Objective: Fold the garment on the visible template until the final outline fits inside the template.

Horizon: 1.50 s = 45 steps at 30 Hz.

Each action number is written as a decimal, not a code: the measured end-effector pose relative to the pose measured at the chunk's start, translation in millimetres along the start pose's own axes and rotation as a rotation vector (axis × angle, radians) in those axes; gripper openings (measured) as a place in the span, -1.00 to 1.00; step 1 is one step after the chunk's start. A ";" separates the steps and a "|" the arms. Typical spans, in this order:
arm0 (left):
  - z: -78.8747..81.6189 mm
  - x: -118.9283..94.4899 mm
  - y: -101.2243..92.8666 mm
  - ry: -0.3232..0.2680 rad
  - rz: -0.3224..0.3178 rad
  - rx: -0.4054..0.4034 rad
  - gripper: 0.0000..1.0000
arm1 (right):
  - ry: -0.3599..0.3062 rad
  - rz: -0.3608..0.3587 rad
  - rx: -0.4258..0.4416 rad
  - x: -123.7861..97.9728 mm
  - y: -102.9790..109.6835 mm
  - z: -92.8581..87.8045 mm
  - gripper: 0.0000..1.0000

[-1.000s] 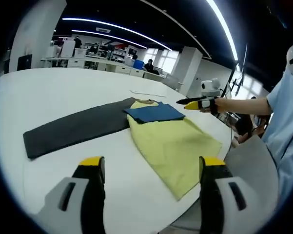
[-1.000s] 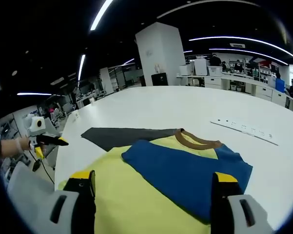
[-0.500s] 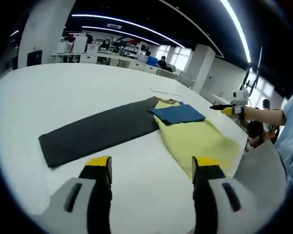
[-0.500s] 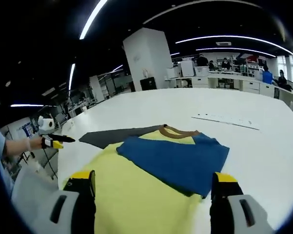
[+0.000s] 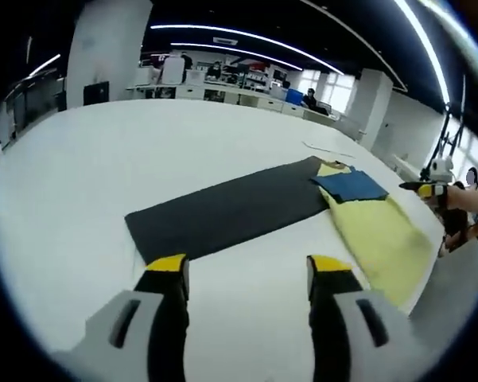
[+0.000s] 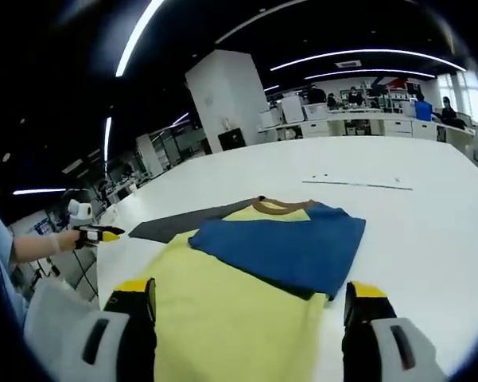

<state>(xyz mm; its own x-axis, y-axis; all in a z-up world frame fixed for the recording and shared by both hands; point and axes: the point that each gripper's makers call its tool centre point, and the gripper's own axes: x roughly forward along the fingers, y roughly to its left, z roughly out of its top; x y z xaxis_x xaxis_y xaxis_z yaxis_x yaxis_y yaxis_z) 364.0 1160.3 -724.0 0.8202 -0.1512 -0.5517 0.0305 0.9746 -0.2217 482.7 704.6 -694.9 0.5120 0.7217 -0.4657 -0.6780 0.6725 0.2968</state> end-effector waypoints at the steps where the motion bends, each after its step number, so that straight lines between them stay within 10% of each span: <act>1: -2.5 0.3 8.8 0.002 0.040 -0.030 0.11 | 0.001 -0.001 0.003 -0.7 -0.6 -0.7 0.98; 6: -10.3 1.5 36.0 0.009 0.179 -0.099 -0.07 | -0.005 -0.008 0.030 -5.8 -4.3 -4.7 0.95; 28: -11.4 18.3 62.3 0.046 0.285 -0.162 -0.95 | -0.002 -0.026 0.057 -20.0 -12.5 -14.8 0.86; 45: 74.7 33.8 8.1 -0.081 0.090 -0.110 -1.00 | -0.027 -0.035 0.077 -24.5 -18.7 -14.1 0.84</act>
<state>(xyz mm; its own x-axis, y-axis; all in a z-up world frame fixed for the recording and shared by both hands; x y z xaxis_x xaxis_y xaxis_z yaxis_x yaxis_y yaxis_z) 434.6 1175.4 -684.4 0.8606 -0.0457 -0.5073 -0.1042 0.9591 -0.2631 475.4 672.1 -700.9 0.5495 0.7011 -0.4544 -0.6176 0.7072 0.3442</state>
